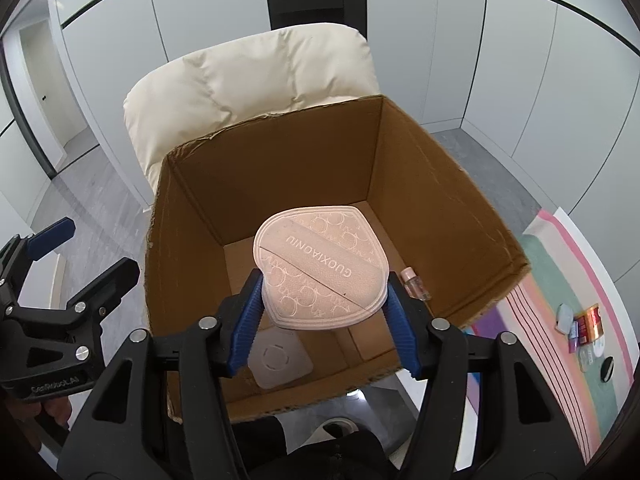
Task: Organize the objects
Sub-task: 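Drop the cream box from the left tool while the right tool drops the beige puff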
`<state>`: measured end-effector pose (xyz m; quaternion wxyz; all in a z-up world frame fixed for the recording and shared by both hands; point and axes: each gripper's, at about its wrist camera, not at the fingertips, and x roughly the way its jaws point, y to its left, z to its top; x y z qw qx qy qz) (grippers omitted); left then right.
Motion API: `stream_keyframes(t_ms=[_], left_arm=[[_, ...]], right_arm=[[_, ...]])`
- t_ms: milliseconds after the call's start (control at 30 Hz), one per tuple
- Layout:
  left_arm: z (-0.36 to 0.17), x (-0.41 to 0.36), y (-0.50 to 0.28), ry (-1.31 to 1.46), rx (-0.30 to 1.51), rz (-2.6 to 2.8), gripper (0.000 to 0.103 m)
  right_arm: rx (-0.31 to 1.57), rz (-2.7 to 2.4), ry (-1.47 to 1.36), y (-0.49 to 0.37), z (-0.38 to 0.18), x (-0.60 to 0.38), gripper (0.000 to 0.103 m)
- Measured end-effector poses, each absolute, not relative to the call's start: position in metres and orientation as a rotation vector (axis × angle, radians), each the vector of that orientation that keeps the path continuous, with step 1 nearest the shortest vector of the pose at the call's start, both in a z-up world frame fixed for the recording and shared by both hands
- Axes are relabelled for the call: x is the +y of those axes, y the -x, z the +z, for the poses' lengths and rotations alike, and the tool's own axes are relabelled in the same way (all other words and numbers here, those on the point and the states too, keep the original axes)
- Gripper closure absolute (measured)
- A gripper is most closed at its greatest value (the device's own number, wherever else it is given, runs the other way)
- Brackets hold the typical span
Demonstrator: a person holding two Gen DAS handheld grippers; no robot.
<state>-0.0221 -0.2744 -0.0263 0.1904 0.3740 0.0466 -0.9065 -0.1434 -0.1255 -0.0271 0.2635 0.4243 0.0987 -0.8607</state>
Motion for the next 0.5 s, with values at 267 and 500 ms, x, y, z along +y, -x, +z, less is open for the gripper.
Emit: stream_keyframes(t_ms=[267, 500], left_arm=[[-0.032, -0.271, 0.027, -1.084, 0.16, -2.539, 0.0], [-0.032, -0.254, 0.038, -1.087, 0.117, -2.553, 0.0]], right_arm=[[0.24, -2.392, -1.157, 0.148, -0.024, -0.113, 0.01], [0.208, -2.446, -1.155, 0.152, -0.02, -0.085, 0.0]])
